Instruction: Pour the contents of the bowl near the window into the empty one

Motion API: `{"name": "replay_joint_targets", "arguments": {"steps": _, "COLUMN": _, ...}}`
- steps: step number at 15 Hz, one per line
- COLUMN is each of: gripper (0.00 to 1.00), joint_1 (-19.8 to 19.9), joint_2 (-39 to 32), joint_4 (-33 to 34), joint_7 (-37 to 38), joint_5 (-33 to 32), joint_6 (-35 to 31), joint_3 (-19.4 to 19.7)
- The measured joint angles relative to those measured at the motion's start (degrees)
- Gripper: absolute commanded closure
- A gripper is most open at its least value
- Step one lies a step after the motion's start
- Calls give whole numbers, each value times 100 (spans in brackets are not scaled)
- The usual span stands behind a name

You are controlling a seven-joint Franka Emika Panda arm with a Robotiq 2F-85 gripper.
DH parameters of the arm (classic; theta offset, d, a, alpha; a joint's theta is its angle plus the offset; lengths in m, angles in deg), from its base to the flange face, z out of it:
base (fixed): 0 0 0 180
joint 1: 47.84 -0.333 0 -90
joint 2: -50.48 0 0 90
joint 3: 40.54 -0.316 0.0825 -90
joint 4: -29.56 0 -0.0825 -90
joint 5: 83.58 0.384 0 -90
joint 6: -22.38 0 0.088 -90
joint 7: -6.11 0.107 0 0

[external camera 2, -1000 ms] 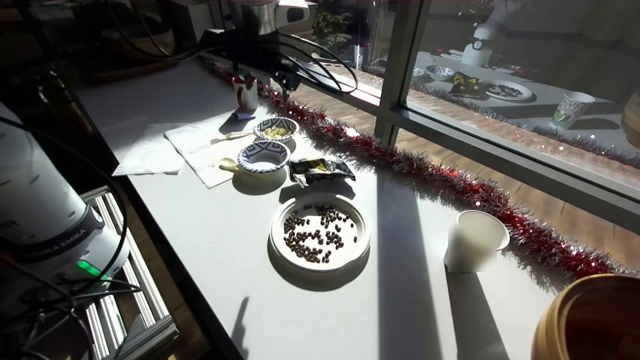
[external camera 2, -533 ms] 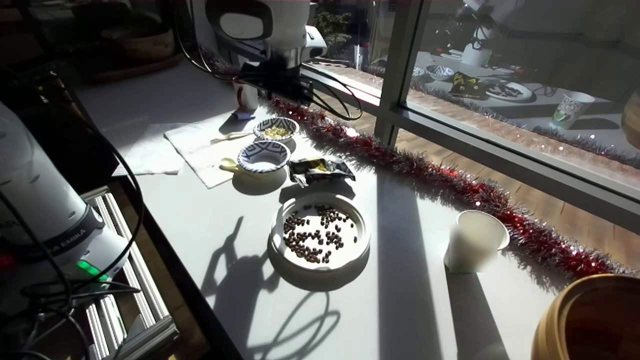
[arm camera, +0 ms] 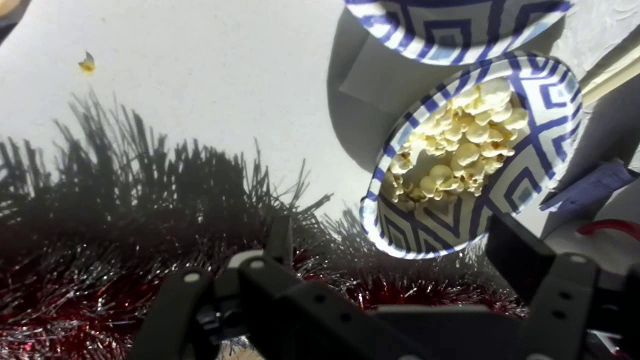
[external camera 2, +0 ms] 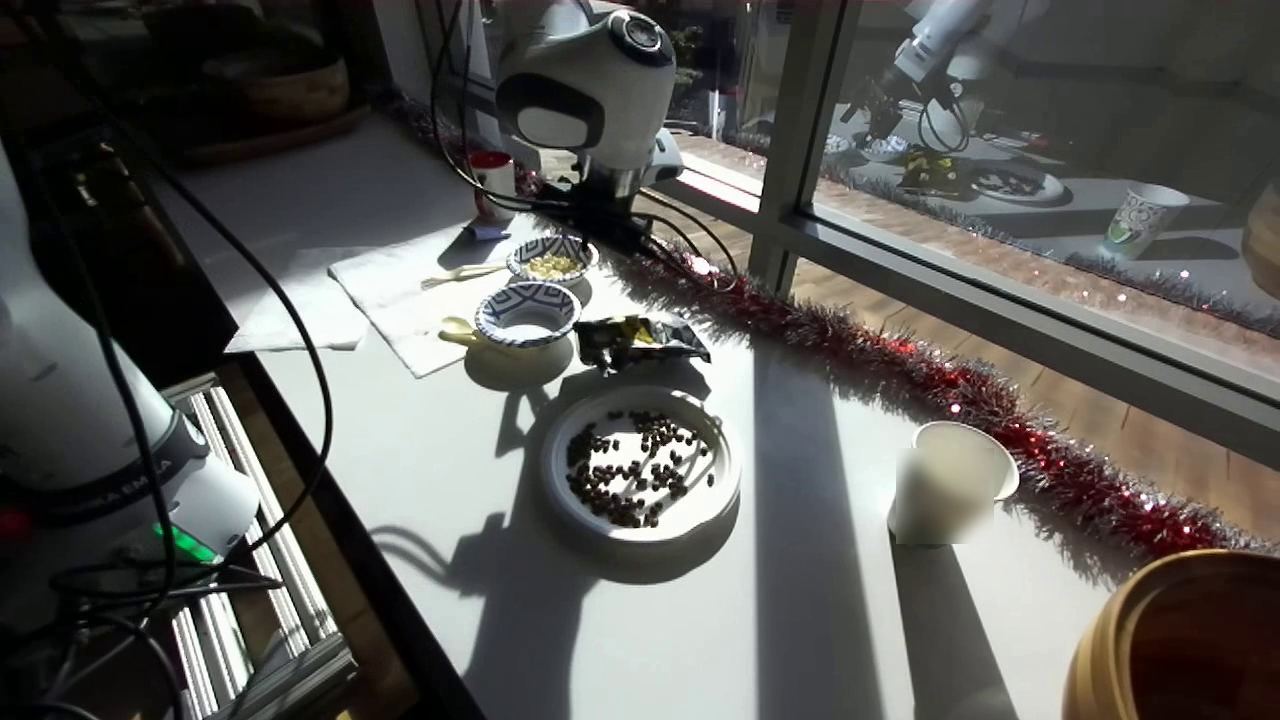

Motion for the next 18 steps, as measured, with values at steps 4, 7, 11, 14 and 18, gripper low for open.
{"name": "replay_joint_targets", "arguments": {"steps": 4, "gripper": 1, "joint_1": 342, "joint_2": -454, "joint_4": 362, "joint_7": 7, "joint_5": 89, "joint_6": 136, "joint_3": -445}}
{"name": "replay_joint_targets", "arguments": {"steps": 7, "gripper": 8, "joint_1": 477, "joint_2": -661, "joint_4": 557, "joint_7": 61, "joint_5": 89, "joint_6": 358, "joint_3": -585}}
{"name": "replay_joint_targets", "arguments": {"steps": 11, "gripper": 27, "joint_1": 627, "joint_2": -843, "joint_4": 759, "joint_7": 147, "joint_5": 141, "joint_6": 634, "joint_3": -655}}
{"name": "replay_joint_targets", "arguments": {"steps": 14, "gripper": 37, "joint_1": 719, "joint_2": -949, "joint_4": 862, "joint_7": 171, "joint_5": 226, "joint_6": 795, "joint_3": -684}}
{"name": "replay_joint_targets", "arguments": {"steps": 18, "gripper": 41, "joint_1": 753, "joint_2": -1042, "joint_4": 930, "joint_7": 180, "joint_5": 310, "joint_6": 1002, "joint_3": -704}}
